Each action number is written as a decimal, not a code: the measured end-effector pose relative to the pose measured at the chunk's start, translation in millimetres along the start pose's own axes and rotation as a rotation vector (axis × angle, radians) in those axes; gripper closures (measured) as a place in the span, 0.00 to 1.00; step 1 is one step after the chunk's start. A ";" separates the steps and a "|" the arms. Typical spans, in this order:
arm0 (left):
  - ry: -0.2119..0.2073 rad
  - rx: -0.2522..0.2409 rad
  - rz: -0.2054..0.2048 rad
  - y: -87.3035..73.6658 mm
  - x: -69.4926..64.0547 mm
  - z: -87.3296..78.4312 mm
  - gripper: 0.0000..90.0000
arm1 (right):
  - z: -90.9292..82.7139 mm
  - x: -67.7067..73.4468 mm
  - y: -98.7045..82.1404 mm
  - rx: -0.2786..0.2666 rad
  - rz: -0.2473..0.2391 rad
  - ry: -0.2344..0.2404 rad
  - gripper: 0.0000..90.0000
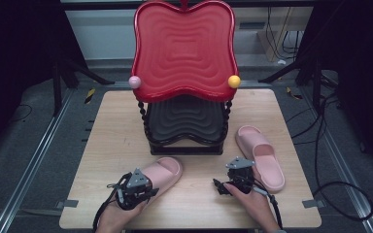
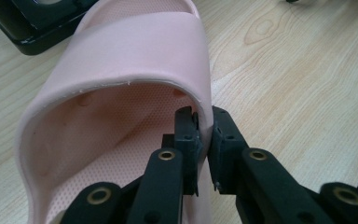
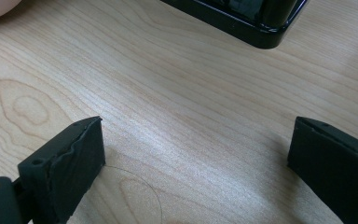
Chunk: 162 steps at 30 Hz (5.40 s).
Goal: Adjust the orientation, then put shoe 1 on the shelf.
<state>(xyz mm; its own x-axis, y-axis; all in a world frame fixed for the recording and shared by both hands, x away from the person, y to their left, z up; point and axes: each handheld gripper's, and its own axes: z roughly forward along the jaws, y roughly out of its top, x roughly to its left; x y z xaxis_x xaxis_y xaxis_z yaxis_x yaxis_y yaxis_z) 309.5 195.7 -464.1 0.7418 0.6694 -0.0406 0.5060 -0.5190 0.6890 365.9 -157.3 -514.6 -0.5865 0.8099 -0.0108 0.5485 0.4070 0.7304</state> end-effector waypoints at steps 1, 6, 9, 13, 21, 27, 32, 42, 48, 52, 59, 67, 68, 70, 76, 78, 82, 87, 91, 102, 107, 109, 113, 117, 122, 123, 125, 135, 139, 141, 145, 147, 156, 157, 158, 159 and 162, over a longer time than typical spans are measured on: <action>0.005 -0.001 0.005 0.1 -1.1 -0.5 0.92 | 0.0 0.0 0.0 0.000 0.000 0.000 0.04; -0.015 -0.043 0.001 6.3 -8.7 -11.9 0.94 | 0.0 0.0 0.0 0.000 0.000 0.000 0.04; -0.035 -0.070 0.017 12.8 -18.3 -20.0 0.94 | 0.0 0.0 0.0 0.000 0.000 0.000 0.04; -0.063 -0.100 0.027 26.2 -31.0 -28.7 0.94 | 0.0 0.0 0.0 0.000 -0.001 0.000 0.04; -0.038 -0.167 0.053 63.1 -39.5 -31.0 0.94 | -0.1 0.2 -0.2 0.002 0.001 -0.002 0.04; -0.012 -0.219 0.060 89.9 -39.9 -30.2 0.94 | -0.1 0.0 -0.2 0.002 -0.001 -0.002 0.04; 0.014 -0.259 0.062 108.3 -38.1 -28.6 0.94 | -0.1 0.0 -0.2 0.002 0.000 -0.002 0.04; 0.069 -0.344 0.047 137.3 -37.8 -23.2 0.94 | 0.0 -0.2 -0.1 -0.001 -0.004 -0.002 0.04; 0.113 -0.384 0.031 147.2 -35.9 -17.8 0.95 | -0.1 -0.2 -0.1 0.001 -0.003 -0.002 0.04; 0.133 -0.406 0.007 150.2 -32.3 -11.6 0.95 | -0.2 0.0 0.0 0.000 -0.001 0.000 0.04; 0.189 -0.438 -0.036 153.9 -22.7 -1.4 0.95 | 0.0 -0.1 -0.1 0.000 -0.002 -0.002 0.04; 0.276 -0.472 -0.081 156.8 -9.3 9.8 0.95 | -0.1 -0.1 -0.1 0.000 -0.003 -0.001 0.04; 0.284 -0.471 -0.084 157.4 -7.2 11.6 0.95 | -0.1 -0.1 -0.2 0.000 -0.003 -0.002 0.04; 0.298 -0.466 -0.093 159.2 -2.7 15.1 0.94 | -0.1 0.0 -0.1 -0.001 -0.001 0.000 0.04; 0.351 -0.488 -0.110 165.1 6.3 22.5 0.95 | -0.2 -0.1 -0.1 0.000 -0.002 -0.001 0.04; 0.362 -0.484 -0.114 166.7 9.7 24.8 0.95 | -0.2 -0.1 -0.2 0.000 -0.003 -0.001 0.04; 0.381 -0.484 -0.130 168.3 15.5 30.9 0.95 | -0.3 -0.1 -0.3 0.000 -0.003 0.000 0.04; 0.391 -0.484 -0.141 169.1 17.0 35.6 0.94 | -0.4 0.0 -0.3 0.000 -0.001 0.004 0.04; 0.403 -0.494 -0.161 170.7 18.3 38.3 0.94 | -0.5 0.0 -0.3 0.000 -0.001 0.004 0.04; 0.426 -0.487 -0.182 174.4 24.0 45.8 0.94 | -0.8 -0.1 -0.5 0.000 -0.003 0.008 0.04; 0.420 -0.464 -0.167 174.6 23.8 50.3 0.93 | -0.7 -0.3 -0.6 -0.001 -0.006 0.007 0.04; 0.410 -0.456 -0.165 174.5 24.3 51.3 0.92 | -0.7 -0.3 -0.7 -0.001 -0.007 0.007 0.04; 0.384 -0.447 -0.169 174.2 26.0 51.2 0.90 | -0.7 -0.3 -0.6 -0.001 -0.006 0.007 0.04; 0.367 -0.439 -0.166 173.1 27.5 49.7 0.86 | -0.7 -0.3 -0.7 -0.001 -0.007 0.007 0.04; 0.348 -0.437 -0.148 172.9 26.0 46.0 0.80 | -0.7 -0.3 -0.6 -0.001 -0.007 0.007 0.04; 0.344 -0.432 -0.140 172.8 25.2 45.4 0.79 | -0.7 -0.3 -0.7 -0.001 -0.007 0.007 0.04; 0.340 -0.414 -0.121 172.1 23.7 43.9 0.76 | -0.7 -0.3 -0.6 -0.001 -0.007 0.007 0.04; 0.275 -0.332 0.005 157.8 16.1 20.0 0.70 | -0.7 -0.3 -0.7 -0.001 -0.006 0.007 0.04; 0.252 -0.304 0.054 146.6 14.6 6.2 0.73 | -0.7 -0.3 -0.6 -0.001 -0.006 0.007 0.04; 0.232 -0.279 0.078 141.6 14.8 0.4 0.77 | -0.6 -0.3 -0.7 -0.001 -0.007 0.007 0.04; 0.217 -0.217 0.139 132.3 13.5 -8.1 0.86 | -0.7 -0.3 -0.7 -0.001 -0.006 0.007 0.04; 0.208 -0.192 0.159 129.1 12.9 -12.0 0.91 | -0.7 -0.2 -0.6 -0.001 -0.006 0.007 0.04; 0.171 -0.085 0.246 118.9 3.1 -20.0 1.00 | -0.7 -0.3 -0.6 -0.001 -0.006 0.007 0.04; 0.166 -0.075 0.251 117.9 2.3 -20.4 1.00 | -0.6 -0.3 -0.7 -0.001 -0.007 0.007 0.04; 0.162 -0.065 0.257 116.2 1.6 -20.9 1.00 | -0.7 -0.3 -0.6 -0.001 -0.006 0.007 0.04; 0.159 -0.050 0.263 113.8 1.5 -20.9 1.00 | -0.7 -0.3 -0.6 -0.001 -0.007 0.007 0.04; 0.148 -0.024 0.269 107.0 2.6 -20.1 1.00 | -0.6 -0.3 -0.6 -0.001 -0.006 0.007 0.04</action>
<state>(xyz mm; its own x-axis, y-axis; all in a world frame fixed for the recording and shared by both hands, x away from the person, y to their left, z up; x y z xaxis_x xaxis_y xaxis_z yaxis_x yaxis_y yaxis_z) 356.8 152.6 -376.0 0.7746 0.5810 0.2500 0.2883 -0.6761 0.6780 365.4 -158.0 -514.7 -0.5941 0.8043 -0.0109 0.5440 0.4117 0.7311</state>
